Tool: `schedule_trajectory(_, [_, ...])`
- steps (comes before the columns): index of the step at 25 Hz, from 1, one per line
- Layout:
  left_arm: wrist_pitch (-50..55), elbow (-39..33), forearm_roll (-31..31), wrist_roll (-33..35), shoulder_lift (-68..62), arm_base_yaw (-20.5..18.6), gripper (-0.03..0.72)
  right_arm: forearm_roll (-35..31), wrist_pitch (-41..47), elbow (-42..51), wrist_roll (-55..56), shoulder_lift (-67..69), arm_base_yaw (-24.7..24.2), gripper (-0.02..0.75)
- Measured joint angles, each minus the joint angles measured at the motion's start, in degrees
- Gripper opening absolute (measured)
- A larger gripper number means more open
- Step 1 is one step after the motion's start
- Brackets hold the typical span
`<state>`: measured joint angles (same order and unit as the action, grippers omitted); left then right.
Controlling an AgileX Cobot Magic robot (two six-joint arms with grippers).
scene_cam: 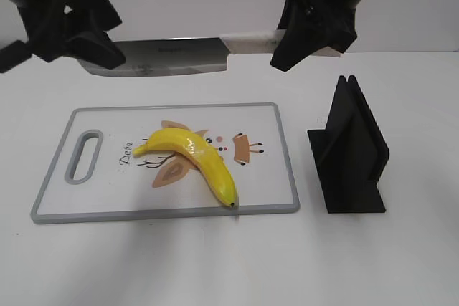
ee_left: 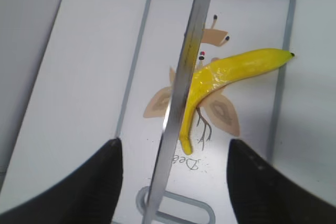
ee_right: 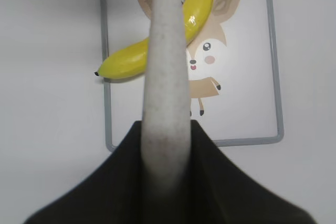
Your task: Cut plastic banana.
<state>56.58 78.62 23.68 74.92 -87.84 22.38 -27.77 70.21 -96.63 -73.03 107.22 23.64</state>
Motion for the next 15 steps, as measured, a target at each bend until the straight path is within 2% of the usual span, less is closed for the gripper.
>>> schedule_trajectory(3, [-0.8, 0.0, -0.4, 0.1, -3.0, 0.0, 0.581, -0.6, 0.0, 0.0, -0.5, 1.0, 0.0, 0.169])
schedule_trajectory(6, [-3.5, 0.0, -0.5, 0.3, -4.7, 0.0, 0.519, -0.8, 0.0, -0.1, -0.6, 1.3, 0.0, 0.169])
schedule_trajectory(9, [-5.1, 0.1, -0.6, 0.3, -5.4, 0.0, 0.361, -0.9, -0.3, -0.1, -0.7, 1.3, 0.0, 0.169])
schedule_trajectory(12, [-4.9, 0.1, -0.4, 0.4, -6.1, 0.1, 0.109, -0.9, -1.1, -0.2, -0.5, 1.4, 0.0, 0.169])
schedule_trajectory(13, [-4.3, 0.1, -0.4, 0.4, -6.5, 0.1, 0.060, -0.8, -1.3, -0.3, -0.5, 1.4, 0.0, 0.169])
schedule_trajectory(15, [-3.2, 0.1, -0.1, 0.8, -7.2, 0.3, 0.013, -0.3, -1.3, -0.3, -1.2, 1.5, 0.0, 0.169])
